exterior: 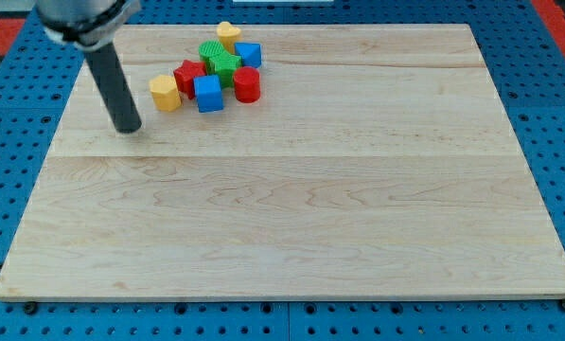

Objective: Move blue cube into green star

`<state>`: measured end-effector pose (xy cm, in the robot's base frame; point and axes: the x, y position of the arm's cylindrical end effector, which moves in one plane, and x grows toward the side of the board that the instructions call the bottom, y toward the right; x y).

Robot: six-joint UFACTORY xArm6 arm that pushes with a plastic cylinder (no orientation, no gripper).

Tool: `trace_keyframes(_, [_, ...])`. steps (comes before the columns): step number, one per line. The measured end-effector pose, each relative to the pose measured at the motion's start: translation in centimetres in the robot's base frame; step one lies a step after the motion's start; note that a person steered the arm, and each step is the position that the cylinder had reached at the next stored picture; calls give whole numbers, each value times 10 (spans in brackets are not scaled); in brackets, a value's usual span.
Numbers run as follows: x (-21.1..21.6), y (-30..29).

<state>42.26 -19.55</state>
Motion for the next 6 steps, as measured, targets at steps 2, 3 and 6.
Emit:
trace_keyframes(2, [-21,32])
trace_keyframes(3, [-39,62])
trace_keyframes(6, [-68,106])
